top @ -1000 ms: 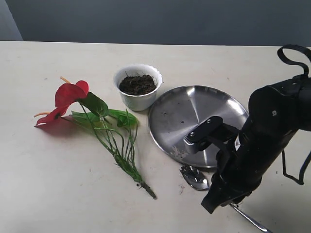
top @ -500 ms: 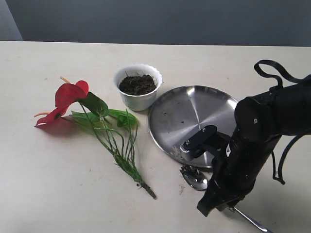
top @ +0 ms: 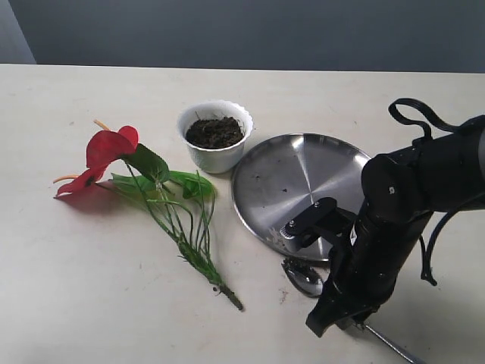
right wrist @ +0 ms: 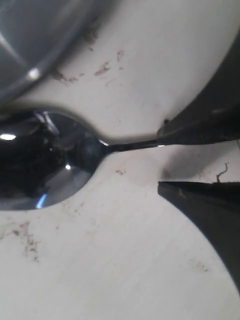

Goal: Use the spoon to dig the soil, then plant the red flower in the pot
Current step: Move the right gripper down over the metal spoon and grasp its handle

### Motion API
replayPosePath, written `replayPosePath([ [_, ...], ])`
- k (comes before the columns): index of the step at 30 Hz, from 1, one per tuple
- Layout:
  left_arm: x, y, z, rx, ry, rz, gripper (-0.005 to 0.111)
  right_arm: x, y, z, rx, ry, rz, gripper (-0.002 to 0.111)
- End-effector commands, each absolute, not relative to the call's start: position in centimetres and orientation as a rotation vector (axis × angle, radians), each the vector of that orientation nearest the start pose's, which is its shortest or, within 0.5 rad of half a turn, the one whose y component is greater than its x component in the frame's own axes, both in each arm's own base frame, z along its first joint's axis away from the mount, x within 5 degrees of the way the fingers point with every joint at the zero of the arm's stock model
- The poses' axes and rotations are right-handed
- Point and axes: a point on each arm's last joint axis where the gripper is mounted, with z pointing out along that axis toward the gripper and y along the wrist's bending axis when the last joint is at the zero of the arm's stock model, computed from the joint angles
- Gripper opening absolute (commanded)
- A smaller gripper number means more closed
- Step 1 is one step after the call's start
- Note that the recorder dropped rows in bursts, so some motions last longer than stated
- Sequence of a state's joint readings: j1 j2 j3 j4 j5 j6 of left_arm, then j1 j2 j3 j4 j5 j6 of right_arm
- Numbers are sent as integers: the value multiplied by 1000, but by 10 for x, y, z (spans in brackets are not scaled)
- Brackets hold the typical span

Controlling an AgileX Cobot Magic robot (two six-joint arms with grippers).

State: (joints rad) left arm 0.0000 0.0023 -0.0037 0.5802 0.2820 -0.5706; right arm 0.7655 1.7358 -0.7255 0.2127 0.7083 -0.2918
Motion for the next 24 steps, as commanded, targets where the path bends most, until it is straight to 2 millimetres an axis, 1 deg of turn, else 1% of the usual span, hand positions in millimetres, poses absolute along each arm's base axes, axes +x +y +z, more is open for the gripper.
replayPosePath([
  [1, 54, 14, 192, -125, 1719, 126, 0, 170, 181, 113, -1415, 2918, 172, 27],
  [6, 54, 14, 192, -125, 1719, 126, 0, 174, 185, 118, -1430, 2913, 174, 27],
  [18, 54, 14, 192, -125, 1719, 126, 0, 176, 186, 120, -1435, 2886, 163, 27],
  [23, 54, 14, 192, -125, 1719, 126, 0, 177, 184, 138, -1436, 2802, 164, 27],
  [24, 54, 14, 192, -125, 1719, 126, 0, 177, 184, 138, -1428, 2805, 164, 27],
])
